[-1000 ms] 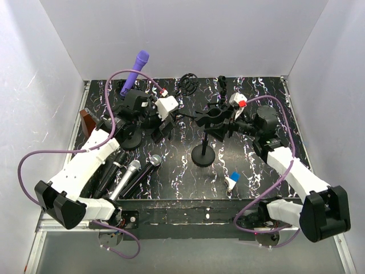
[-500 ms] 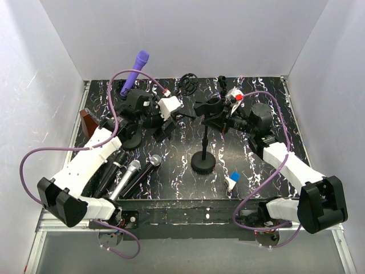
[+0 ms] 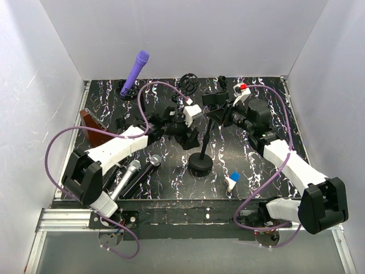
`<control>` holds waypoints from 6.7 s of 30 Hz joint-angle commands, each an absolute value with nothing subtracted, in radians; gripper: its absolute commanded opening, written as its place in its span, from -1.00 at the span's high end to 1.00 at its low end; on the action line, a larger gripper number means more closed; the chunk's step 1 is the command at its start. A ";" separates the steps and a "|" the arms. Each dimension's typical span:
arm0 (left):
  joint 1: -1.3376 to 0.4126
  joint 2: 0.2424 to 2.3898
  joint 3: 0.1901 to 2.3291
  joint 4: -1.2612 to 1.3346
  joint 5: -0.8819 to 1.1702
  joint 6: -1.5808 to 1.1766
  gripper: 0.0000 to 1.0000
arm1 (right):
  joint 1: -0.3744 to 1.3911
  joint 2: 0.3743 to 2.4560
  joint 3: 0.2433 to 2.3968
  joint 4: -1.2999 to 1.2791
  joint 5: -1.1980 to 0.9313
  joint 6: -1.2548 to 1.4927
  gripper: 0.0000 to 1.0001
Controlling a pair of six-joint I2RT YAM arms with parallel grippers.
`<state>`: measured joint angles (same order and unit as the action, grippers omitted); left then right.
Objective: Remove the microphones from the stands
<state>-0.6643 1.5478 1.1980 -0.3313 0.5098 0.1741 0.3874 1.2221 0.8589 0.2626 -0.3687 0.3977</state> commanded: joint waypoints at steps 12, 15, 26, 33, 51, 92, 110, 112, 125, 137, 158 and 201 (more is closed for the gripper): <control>-0.719 1.750 1.262 -0.041 0.612 -0.043 0.03 | 0.385 1.252 0.914 0.247 -0.319 0.483 0.97; -0.722 1.772 1.284 -0.037 0.620 -0.046 0.21 | 0.385 1.250 0.911 0.241 -0.307 0.491 0.97; -0.797 1.735 1.327 -0.107 0.155 -0.058 1.00 | 0.402 1.301 1.093 -0.143 -0.054 0.719 0.97; -0.904 1.744 1.344 -0.170 -0.359 -0.032 1.00 | 0.486 1.399 1.351 -0.552 0.333 0.977 0.97; -0.666 1.698 1.258 -0.201 0.774 -0.044 -0.30 | 0.462 1.296 0.950 0.211 -0.300 0.486 0.97; -0.647 1.738 1.298 -0.210 0.688 -0.029 -0.36 | 0.439 1.368 1.002 0.147 -0.059 0.487 0.97; -0.729 1.824 1.335 -0.164 0.627 0.008 1.00 | 0.428 1.347 0.988 0.132 -0.097 0.468 0.97; -0.759 1.806 1.356 -0.161 0.435 -0.061 1.00 | 0.429 1.336 1.034 0.034 0.031 0.533 0.97; -0.913 1.807 1.416 -0.183 -0.378 -0.058 1.00 | 0.492 1.362 1.186 -0.296 0.402 0.758 0.97; -0.835 1.669 1.308 -0.173 0.208 0.130 -0.41 | 0.480 1.209 1.006 0.043 0.129 0.319 0.97; -0.798 1.551 1.385 -0.429 0.394 0.314 -0.53 | 0.102 1.089 0.839 0.484 -0.067 -0.006 0.97; -0.795 1.536 1.378 -0.488 0.322 0.316 -0.53 | -0.121 1.712 0.962 0.479 -0.291 0.020 0.97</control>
